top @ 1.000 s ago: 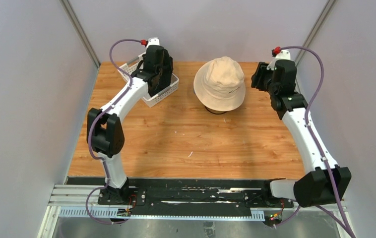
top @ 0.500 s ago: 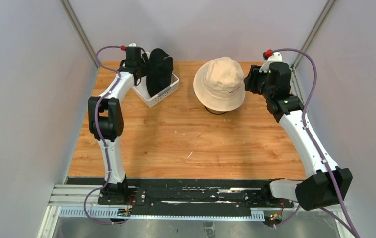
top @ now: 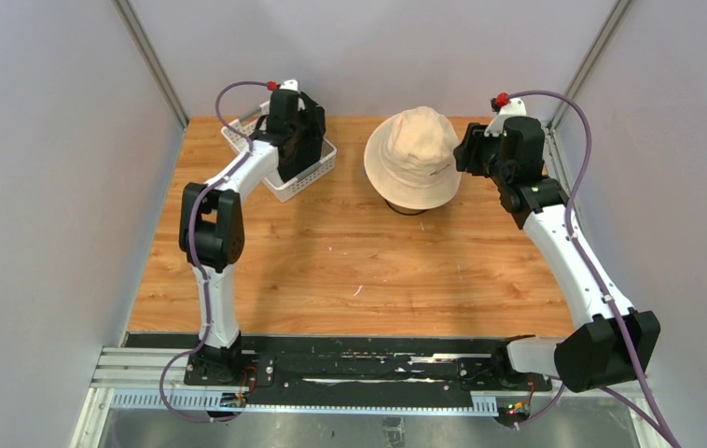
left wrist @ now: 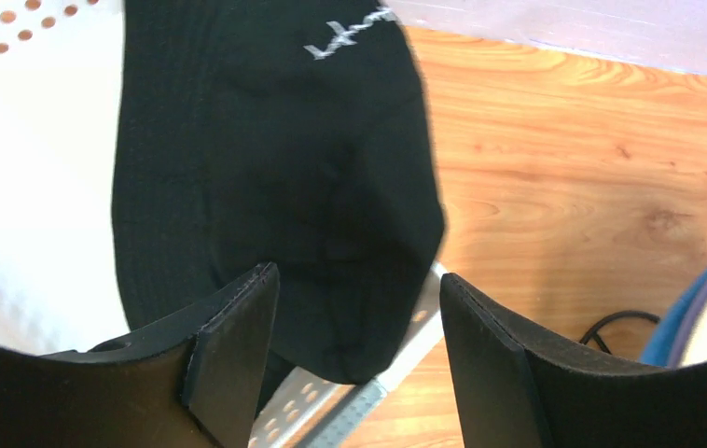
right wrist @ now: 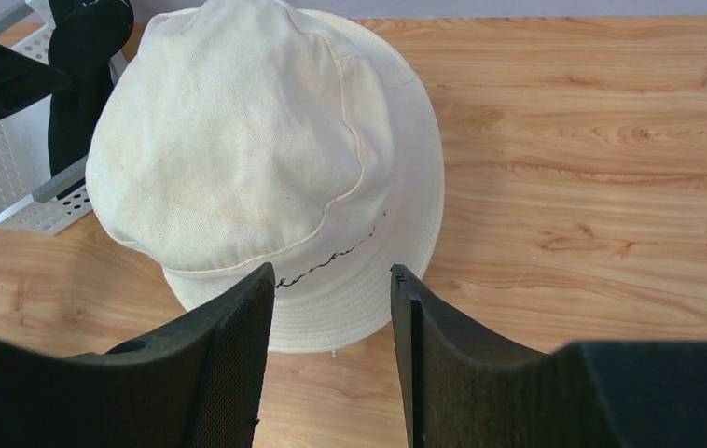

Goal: Stack the hats
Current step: Pick up the hat from the bin.

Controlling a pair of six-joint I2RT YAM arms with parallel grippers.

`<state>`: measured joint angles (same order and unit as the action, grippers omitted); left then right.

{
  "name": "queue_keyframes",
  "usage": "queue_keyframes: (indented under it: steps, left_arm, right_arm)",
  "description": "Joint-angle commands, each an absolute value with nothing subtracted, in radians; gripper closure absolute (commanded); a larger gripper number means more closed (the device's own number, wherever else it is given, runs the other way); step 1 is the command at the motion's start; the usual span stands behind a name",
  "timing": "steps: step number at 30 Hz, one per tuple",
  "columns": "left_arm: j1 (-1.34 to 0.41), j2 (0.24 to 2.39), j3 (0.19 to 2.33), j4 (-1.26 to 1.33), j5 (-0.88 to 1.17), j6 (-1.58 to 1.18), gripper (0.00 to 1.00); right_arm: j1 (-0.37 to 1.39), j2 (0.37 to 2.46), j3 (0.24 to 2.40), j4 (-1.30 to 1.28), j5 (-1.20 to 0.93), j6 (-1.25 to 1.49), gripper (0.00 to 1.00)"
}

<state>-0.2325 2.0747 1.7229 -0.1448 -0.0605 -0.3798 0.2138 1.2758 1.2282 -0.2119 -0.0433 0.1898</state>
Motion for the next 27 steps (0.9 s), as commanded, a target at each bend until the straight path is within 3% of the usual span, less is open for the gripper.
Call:
queue_keyframes:
  steps: [1,10,27]
  left_arm:
    - [-0.301,2.055,1.798,-0.167,-0.209,-0.286,0.32]
    - [-0.392,2.162,1.908,-0.25,-0.444,-0.197,0.32]
    - [-0.4,2.237,1.901,-0.252,-0.496,-0.192,0.36]
  right_arm:
    - [0.227,1.277,1.219,-0.181,-0.062,0.198,0.51]
    - [0.227,1.262,1.217,-0.178,-0.064,0.196,0.51]
    - [0.229,1.255,1.206,-0.173,-0.051,0.195,0.51]
